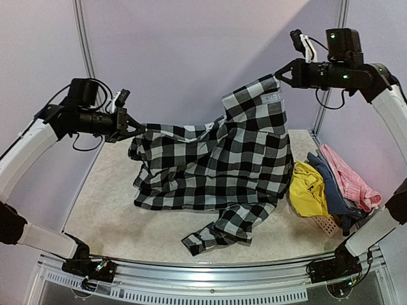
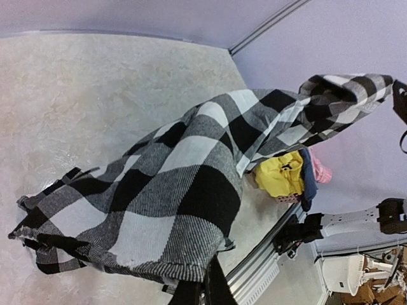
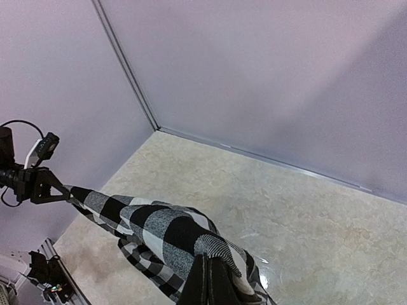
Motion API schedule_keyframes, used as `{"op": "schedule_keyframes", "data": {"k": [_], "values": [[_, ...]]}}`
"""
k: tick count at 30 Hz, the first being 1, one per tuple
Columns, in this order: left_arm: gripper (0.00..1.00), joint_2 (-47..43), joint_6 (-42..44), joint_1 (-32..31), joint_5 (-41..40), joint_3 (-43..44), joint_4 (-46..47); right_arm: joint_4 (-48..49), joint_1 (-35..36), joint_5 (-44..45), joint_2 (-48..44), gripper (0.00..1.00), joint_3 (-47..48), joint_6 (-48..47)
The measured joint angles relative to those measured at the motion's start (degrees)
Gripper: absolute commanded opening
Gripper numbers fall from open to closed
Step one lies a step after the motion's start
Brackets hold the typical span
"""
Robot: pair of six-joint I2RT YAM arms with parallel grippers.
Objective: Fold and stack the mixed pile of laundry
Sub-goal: Flatten out the crumpled shirt at the center of the board.
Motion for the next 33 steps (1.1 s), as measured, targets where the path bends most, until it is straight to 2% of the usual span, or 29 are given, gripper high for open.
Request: {"op": "schedule_keyframes", "data": {"k": [7,15,19,26,29,33], "values": [[0.0,-6.6,-1.6,-0.1,0.5,10.1,-8.0,2.4,0.0,-6.5,-10.5,0.0,-2.3,-0.7],[0.0,-9.3,-3.9,-0.1,5.9,24.5,-13.6,6.1,0.0,-14.6,-17.2,0.0,-0.7,0.0],[0.0,-10.3,-7.6,-0.1,9.8,29.4,-11.7,7.5,0.0,-17.6,-19.0,0.0,1.7,0.1],[0.0,-11.6,-17.1,-0.2,15.8,31.5,-0.2,9.2,0.0,-21.3,-21.5,0.0,6.6,0.6],[0.0,-10.3,-18.8,-0.1,16.4,33.4,2.6,10.2,0.0,-19.8,-22.2,0.0,7.4,0.6],[0.0,-5.2,-17.0,0.7,11.2,36.3,-0.8,10.5,0.0,-7.4,-20.6,0.0,7.5,0.7]]}}
